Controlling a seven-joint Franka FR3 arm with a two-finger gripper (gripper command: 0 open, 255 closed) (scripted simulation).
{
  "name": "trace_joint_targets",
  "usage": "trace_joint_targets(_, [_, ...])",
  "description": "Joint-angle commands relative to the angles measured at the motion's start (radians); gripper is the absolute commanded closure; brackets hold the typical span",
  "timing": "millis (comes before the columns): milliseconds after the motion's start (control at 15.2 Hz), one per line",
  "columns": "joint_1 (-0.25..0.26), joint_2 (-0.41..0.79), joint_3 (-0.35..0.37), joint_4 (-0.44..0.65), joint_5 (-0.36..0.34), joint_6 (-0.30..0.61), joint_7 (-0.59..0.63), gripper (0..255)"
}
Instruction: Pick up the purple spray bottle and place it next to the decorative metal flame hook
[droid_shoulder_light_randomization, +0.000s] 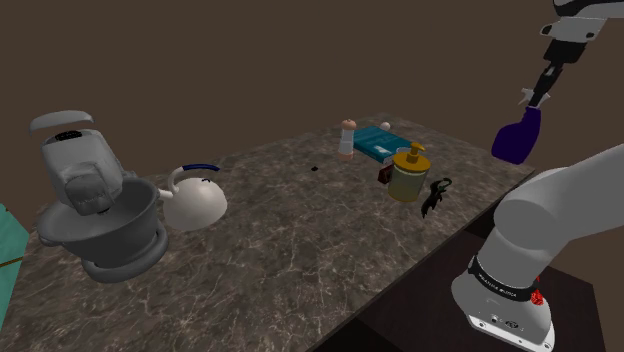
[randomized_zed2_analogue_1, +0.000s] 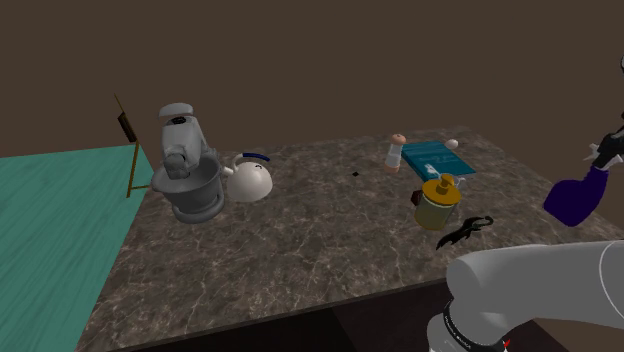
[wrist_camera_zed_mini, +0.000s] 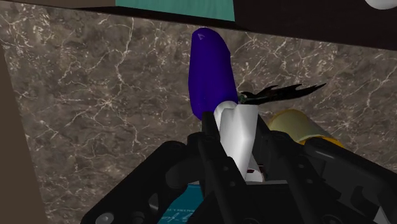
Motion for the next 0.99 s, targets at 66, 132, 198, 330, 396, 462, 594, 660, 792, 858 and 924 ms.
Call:
trace_joint_targets(66, [-0.005, -0.007, -0.008, -0.045, -0.009, 0.039, 0.006, 255])
trace_joint_targets(132, [-0.006, -0.009, -0.012, -0.058, -0.012, 0.052, 0.008, 255])
trace_joint_targets(198, [-0.007, -0.010, -0.015, -0.072, -0.015, 0.064, 0.009, 255])
trace_joint_targets(330, [-0.009, -0.012, -0.024, -0.098, -0.022, 0.089, 0.011, 255])
trace_joint_targets(396, [-0.010, -0.012, -0.028, -0.110, -0.025, 0.102, 0.012, 255])
trace_joint_targets(462, [-0.011, -0.012, -0.033, -0.123, -0.028, 0.115, 0.013, 255])
trace_joint_targets(594, [-0.012, -0.012, -0.042, -0.147, -0.033, 0.141, 0.014, 255])
trace_joint_targets(660, [-0.012, -0.012, -0.047, -0.159, -0.036, 0.154, 0.015, 255])
trace_joint_targets(792, [-0.013, -0.010, -0.058, -0.183, -0.042, 0.180, 0.016, 255])
trace_joint_targets(858, [-0.013, -0.009, -0.064, -0.194, -0.045, 0.193, 0.017, 255])
trace_joint_targets(924, [-0.013, -0.007, -0.070, -0.205, -0.048, 0.206, 0.017, 255])
